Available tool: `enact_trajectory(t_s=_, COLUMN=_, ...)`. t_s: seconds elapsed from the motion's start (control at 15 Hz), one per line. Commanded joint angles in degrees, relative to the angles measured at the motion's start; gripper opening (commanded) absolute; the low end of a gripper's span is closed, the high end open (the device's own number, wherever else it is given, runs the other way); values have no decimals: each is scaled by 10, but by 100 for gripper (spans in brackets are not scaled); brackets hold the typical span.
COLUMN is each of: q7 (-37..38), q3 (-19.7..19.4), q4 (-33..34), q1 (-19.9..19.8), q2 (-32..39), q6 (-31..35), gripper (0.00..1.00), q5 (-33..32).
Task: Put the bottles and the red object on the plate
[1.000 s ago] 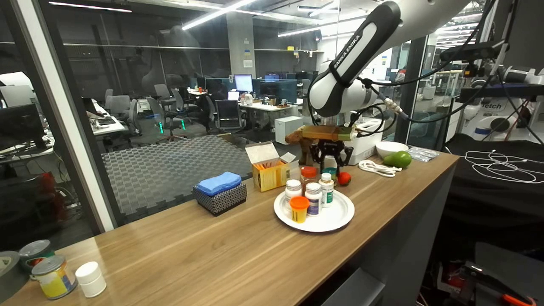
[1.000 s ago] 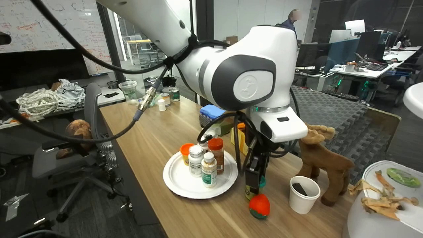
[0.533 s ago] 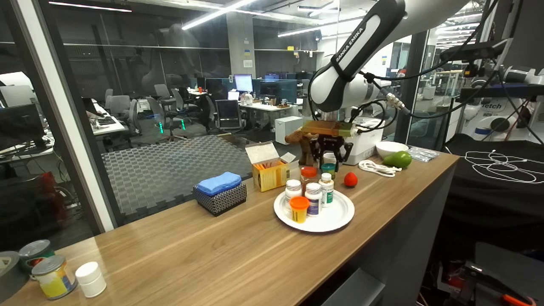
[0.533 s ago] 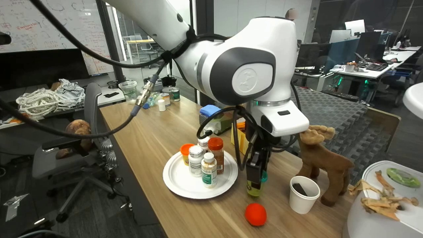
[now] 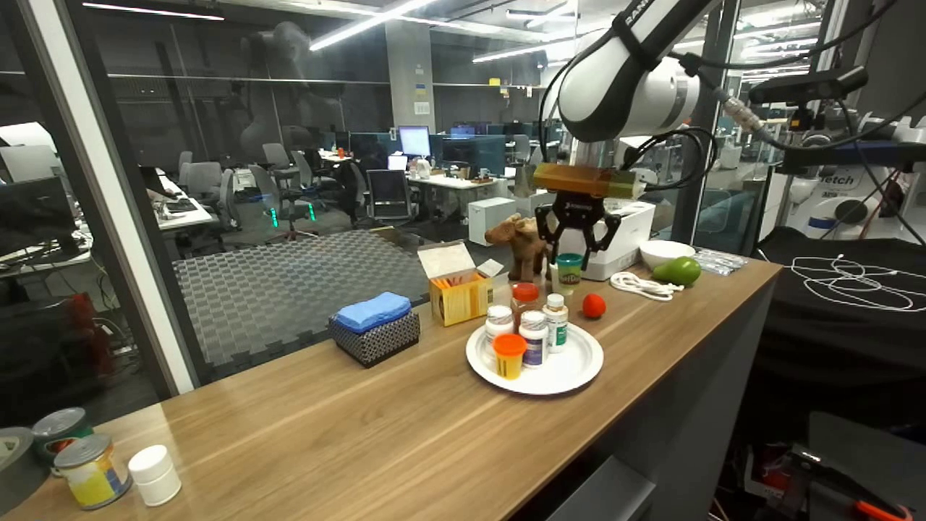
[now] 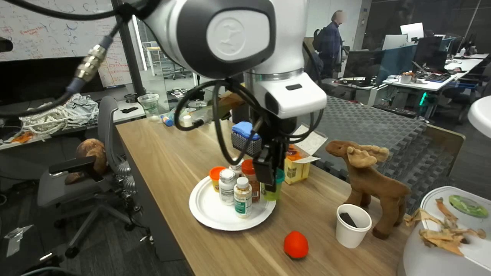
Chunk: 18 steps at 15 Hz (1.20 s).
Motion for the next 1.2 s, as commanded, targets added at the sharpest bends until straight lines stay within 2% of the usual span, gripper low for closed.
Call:
enact_trajectory(t_s=0.0, q7=-21, q3=20, q4=-133, q1=10, q2=-114, q6=40, gripper=28, q5=-5)
enact_trajectory(t_s=0.27, q7=-34, q3=58, q4=-220, q1=14, q2=-172, q6=59, gripper=28, q5=10)
enact_trajectory(t_s=0.47, q7=-51, q3=82, q4=-251, q1=17, q2=-183, q6=76, gripper=28, q5=8)
enact_trajectory(t_s=0.87, q7=-76, q3=119, q4=-251, q1=27, q2=-143, q6=116, gripper=28, q5=-18)
enact_trajectory(t_s=1.13, q7=-73, q3=122, q4=-234, q1=31, q2=-107, q6=142, gripper=28, q5=-40)
